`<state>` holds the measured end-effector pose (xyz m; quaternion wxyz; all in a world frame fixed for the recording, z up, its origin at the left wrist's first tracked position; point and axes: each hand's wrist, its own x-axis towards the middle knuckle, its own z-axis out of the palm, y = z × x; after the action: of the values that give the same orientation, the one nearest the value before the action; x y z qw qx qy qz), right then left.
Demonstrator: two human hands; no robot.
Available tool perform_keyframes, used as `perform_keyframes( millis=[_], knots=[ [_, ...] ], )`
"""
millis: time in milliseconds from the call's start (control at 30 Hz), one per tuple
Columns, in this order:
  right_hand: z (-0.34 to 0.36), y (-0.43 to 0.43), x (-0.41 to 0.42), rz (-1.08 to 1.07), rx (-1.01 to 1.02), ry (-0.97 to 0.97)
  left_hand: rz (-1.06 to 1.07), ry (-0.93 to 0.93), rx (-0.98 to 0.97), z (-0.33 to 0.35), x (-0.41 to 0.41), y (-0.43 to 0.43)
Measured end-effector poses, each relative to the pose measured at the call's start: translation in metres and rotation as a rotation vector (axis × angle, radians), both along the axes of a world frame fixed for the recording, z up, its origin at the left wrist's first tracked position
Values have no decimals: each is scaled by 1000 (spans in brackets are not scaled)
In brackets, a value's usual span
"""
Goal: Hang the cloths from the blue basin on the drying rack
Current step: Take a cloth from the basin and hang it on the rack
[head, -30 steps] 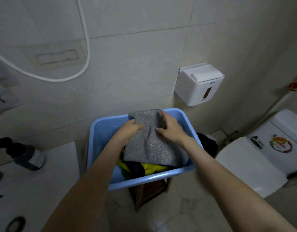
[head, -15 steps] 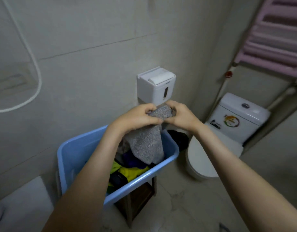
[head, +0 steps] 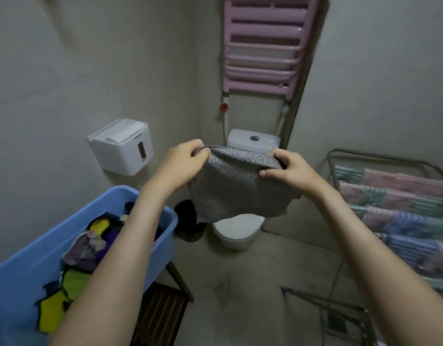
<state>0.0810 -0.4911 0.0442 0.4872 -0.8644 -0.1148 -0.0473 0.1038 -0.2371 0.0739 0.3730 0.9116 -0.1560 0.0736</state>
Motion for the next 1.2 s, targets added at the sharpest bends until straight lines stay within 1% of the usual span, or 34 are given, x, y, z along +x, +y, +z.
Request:
perform_keyframes(
  millis=[100,200,333,433,633,800,900,967,1033,1200],
  knots=[
    [-3,-53,-54,-95,26,47,-49,-66,-62,1,-27,-54],
    [-10,-94,-101,-192,61,67,-91,-81,-67,0,-52,-94],
    [-26,-142,-167,-405,72,87,-266,-47,-53,-9,-96,-151],
    [-41,-163,-211,-592,75,90,-411,-18,-5,-16,-129,-183],
    [-56,-194,-295,-796,121,86,-686,44,21,-28,-174,-232],
    [-58,-206,-358,-1094,211,39,-933,101,-17,-29,-206,-269],
    [-56,-208,-391,-1252,278,-28,-1068,147,-15,-32,-225,-289],
    [-55,-208,-409,-1352,300,-91,-1129,169,-29,-33,-237,-298],
    [-56,-210,-424,-1398,294,-117,-1173,199,-45,-34,-248,-303],
    [-61,-214,-468,-1470,294,-110,-1207,239,-60,-34,-285,-311]
  ],
)
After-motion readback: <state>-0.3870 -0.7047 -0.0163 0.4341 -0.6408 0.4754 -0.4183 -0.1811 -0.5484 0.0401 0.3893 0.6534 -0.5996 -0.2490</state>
